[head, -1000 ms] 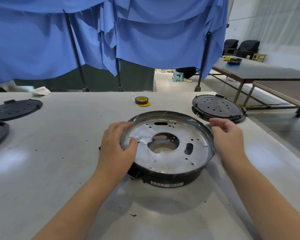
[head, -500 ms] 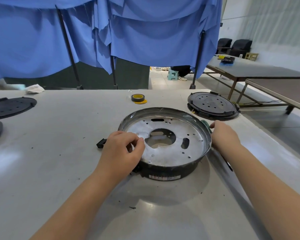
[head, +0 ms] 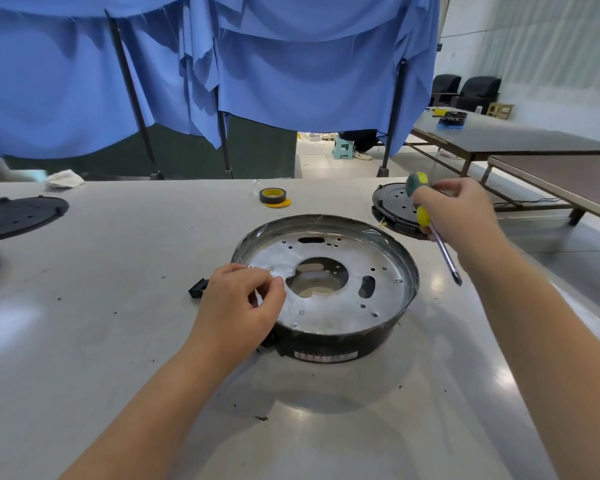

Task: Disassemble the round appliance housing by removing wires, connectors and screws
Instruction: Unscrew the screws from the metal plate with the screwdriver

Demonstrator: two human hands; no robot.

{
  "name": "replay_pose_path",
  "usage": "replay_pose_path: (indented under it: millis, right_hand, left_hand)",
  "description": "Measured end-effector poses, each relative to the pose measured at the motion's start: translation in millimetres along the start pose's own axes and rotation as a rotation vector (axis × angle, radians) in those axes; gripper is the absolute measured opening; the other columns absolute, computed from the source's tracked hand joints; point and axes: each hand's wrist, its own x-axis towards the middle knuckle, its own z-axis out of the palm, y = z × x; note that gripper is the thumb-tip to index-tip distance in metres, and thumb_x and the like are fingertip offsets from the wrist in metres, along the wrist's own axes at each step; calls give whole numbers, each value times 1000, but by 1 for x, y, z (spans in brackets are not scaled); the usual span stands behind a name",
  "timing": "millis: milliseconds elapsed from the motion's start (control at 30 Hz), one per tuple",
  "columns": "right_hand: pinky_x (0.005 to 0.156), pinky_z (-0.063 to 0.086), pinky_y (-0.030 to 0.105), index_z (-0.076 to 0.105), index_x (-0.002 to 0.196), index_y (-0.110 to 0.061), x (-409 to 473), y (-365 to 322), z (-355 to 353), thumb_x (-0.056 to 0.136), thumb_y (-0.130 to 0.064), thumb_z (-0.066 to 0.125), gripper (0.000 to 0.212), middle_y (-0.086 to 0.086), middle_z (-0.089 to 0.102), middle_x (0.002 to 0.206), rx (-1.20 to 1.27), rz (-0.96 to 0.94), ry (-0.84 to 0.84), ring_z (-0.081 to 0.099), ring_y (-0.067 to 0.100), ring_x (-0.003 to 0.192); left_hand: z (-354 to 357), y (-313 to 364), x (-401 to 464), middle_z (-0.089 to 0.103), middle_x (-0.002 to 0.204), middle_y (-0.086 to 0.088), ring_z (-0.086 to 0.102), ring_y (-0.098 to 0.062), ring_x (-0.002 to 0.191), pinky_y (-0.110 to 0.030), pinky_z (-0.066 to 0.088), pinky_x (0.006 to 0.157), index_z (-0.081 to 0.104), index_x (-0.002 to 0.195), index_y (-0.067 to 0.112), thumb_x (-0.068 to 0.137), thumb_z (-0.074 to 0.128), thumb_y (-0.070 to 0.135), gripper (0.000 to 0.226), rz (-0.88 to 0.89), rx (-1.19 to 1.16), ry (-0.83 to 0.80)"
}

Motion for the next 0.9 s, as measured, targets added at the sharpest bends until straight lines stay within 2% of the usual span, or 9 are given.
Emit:
replay_pose_path:
  millis: [67,233,400,433,533,633,767,900]
  right_hand:
    - [53,51,25,46,118,-21,-9,-11,13,80,-31,66,44,-3,57,87,112,4,-37,59,10,68]
    - [60,52,25,40,128,-23,-29,-14,54,86,-30,62,49,-2,54,87,189,1,-140,59,13,78]
    - [77,57,33,33,138,-20,-38,-7,75,92,-30,59,54,-2,54,85,240,30,-194,63,14,82]
    - [77,58,34,31,141,-19,-38,-6,77,93,-29,58,56,-4,54,84,255,55,-217,65,14,81]
    - [57,59,24,24,147,-17,-38,-8,79,96,-19,55,60,0,60,84,374,152,-293,69,14,66]
    - [55,59,25,21,150,-15,-41,-7,81,99,-12,48,58,10,65,89,478,212,-340,70,13,58]
    - [57,60,28,21,150,-14,-43,-2,81,101,-9,40,53,14,65,90,610,261,-387,72,18,60]
    - [62,60,29,30,146,-14,-46,-1,79,103,-9,35,44,12,64,90,641,214,-420,73,19,67]
  left_hand:
    - [0,0,0,56,53,-6,52,-17,67,-8,33,76,56,55,5,85,49,31,40,-5,-3,2]
    - [-1,0,-2,54,51,-4,51,-15,69,-7,31,77,56,55,6,85,49,32,40,-4,-11,6]
    - [-2,1,-1,53,51,-2,52,-20,60,-11,33,78,56,56,7,86,50,28,38,27,9,-6]
    - [-2,2,-1,53,51,-1,51,-20,57,-14,35,76,57,57,7,86,51,26,35,42,18,-1]
    - [-1,9,-2,60,64,5,55,-14,62,-24,41,70,65,70,11,86,54,20,21,113,13,25]
    - [2,15,-7,63,77,13,56,-9,72,-20,39,77,68,88,17,85,46,24,24,166,-3,1]
    - [4,15,-9,64,70,16,57,-4,71,-26,38,86,69,81,20,80,37,22,32,177,42,-65]
    - [4,13,-9,64,66,15,58,-3,66,-29,38,87,68,76,20,79,36,21,32,173,80,-97]
